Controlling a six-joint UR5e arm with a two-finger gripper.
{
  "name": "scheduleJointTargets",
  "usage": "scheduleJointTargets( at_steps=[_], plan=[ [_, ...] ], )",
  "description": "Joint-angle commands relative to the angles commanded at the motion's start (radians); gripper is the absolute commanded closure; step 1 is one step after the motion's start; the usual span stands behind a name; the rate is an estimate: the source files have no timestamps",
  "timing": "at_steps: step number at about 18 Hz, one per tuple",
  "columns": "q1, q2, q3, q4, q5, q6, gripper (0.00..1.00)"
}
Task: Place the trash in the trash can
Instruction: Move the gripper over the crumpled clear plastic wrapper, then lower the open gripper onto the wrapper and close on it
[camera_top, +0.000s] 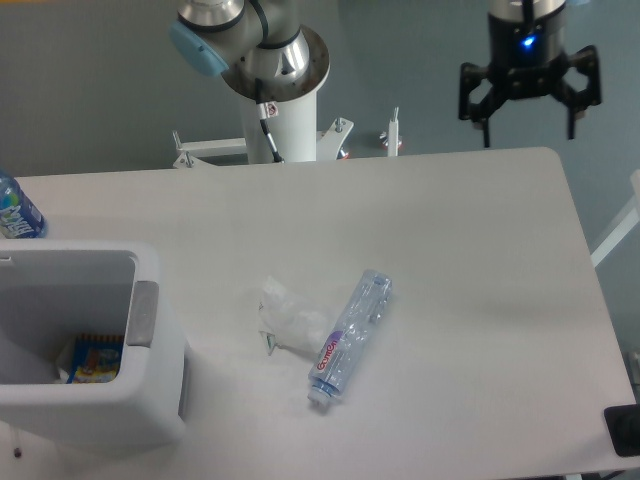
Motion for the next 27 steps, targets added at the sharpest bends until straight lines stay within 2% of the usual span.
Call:
scheduleJointTargets(
  at_steps=[3, 9, 13, 15, 18, 21, 27],
  plan=[
    [-0.049, 0.019, -0.057, 0.002, -0.041, -0.117, 0.00],
    [-0.185, 0.003, -0.147, -0.002, -0.129, -0.213, 0.00],
    [-0.239, -0.050, -0.155, 0.000, -0.183, -0.321, 0.00],
    [-0.284, -0.099, -0.154, 0.012, -0.187, -0.344, 0.00],
    [-0.324, -0.178, -0.154, 0.055, -0.184, -0.387, 0.00],
    [-0.351, -0.245, -0.151, 0.138, -0.184, -0.417, 0.00],
    [-0.370, -0.337, -0.144, 0.201, -0.158, -0.534, 0.00]
  ],
)
